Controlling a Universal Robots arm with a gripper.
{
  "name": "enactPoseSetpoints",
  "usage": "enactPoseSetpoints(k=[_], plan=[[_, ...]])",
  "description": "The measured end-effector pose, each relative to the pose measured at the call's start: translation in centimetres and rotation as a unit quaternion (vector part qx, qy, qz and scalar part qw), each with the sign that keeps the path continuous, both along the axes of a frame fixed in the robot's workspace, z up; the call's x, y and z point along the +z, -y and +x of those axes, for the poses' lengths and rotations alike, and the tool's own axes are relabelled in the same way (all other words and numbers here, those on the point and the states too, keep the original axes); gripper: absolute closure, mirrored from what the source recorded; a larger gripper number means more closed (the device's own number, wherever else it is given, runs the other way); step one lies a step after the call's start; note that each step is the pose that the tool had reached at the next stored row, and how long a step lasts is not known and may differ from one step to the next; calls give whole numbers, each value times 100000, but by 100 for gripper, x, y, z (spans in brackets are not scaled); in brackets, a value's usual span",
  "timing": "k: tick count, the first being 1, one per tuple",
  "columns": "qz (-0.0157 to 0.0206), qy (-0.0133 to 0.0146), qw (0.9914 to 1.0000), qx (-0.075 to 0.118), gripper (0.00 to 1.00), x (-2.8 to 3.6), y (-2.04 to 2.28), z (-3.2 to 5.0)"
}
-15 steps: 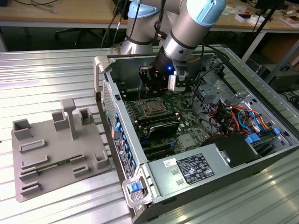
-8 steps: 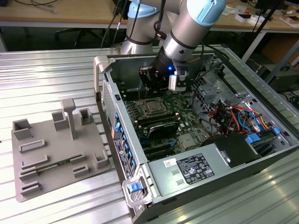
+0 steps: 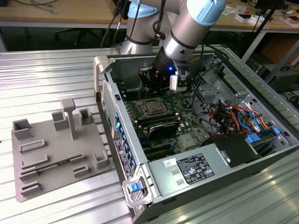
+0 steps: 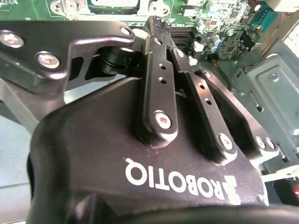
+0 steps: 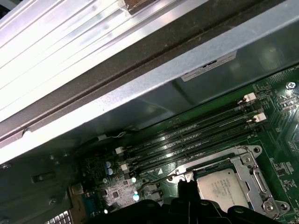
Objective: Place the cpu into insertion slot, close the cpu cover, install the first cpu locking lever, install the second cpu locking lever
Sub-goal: 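Install the first cpu locking lever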
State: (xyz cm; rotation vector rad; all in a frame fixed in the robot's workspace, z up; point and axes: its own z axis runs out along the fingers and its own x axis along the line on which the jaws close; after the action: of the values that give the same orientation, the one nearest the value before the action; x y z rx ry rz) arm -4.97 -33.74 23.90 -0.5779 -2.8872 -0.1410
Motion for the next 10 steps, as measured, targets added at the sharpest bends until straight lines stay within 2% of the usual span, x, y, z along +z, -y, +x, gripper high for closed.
enactPoseSetpoints(k=[10], plan=[[27,1,99984,1797,89,0,0,0]])
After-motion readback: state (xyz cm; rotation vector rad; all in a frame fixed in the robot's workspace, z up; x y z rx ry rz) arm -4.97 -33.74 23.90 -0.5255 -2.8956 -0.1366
